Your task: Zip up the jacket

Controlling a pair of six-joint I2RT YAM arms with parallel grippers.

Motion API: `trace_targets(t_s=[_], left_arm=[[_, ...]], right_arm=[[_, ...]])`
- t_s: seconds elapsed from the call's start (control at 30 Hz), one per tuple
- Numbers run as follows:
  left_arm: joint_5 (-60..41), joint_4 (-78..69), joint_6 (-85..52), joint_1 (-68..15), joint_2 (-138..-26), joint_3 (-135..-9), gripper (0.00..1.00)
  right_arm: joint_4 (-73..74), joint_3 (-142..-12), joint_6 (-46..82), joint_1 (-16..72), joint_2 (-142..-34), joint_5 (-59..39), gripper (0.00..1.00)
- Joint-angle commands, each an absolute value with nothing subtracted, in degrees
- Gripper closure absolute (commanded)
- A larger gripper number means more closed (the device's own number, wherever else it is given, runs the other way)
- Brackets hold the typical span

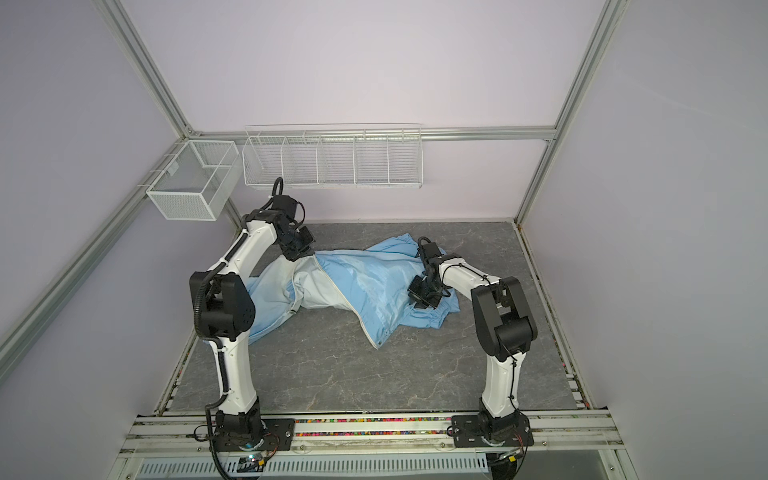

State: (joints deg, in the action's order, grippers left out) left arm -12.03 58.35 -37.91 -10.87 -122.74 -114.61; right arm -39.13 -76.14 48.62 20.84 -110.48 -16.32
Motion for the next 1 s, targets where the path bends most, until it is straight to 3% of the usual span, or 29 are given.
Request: trace_targets(t_s=[0.0,0.07,0.33,0.67,0.87,0.97], left_arm=[[-11.9,58.9,-38.0,-10.5,-119.7,-113.3,1.0],[-11.5,58.5,-38.1,-10.3,-118.8,-112.5,1.0],[-10.0,61.9,-35.7,-9.4,-113.4,-110.2,1.0],[-6.4,74.0,-27.0,-11.2,-96.6,-94.5,1.0],[-7.6,87.7,-21.5,-12.8,-92.6,-96.2,1.0],[-11.7,85.1,-22.3,-14.5,-95.1,-97.2,1.0]], right_arm=[[-40.4,-76.3,49.1,21.2,-106.6,-15.2,0.89],[-41.9,-76.2,48.6,21.3,-103.8,-15.5,0.93],[-53.5,-75.2,45.1,20.6,-88.4,-17.7,0.93],[-70.0,-76.5,36.6,18.2,-73.4,-24.4,0.93],[-64.4,-81.5,37.9,13.7,-72.7,-38.2,0.93],[-54.2,-83.0,44.1,12.2,-77.8,-44.8,0.93]])
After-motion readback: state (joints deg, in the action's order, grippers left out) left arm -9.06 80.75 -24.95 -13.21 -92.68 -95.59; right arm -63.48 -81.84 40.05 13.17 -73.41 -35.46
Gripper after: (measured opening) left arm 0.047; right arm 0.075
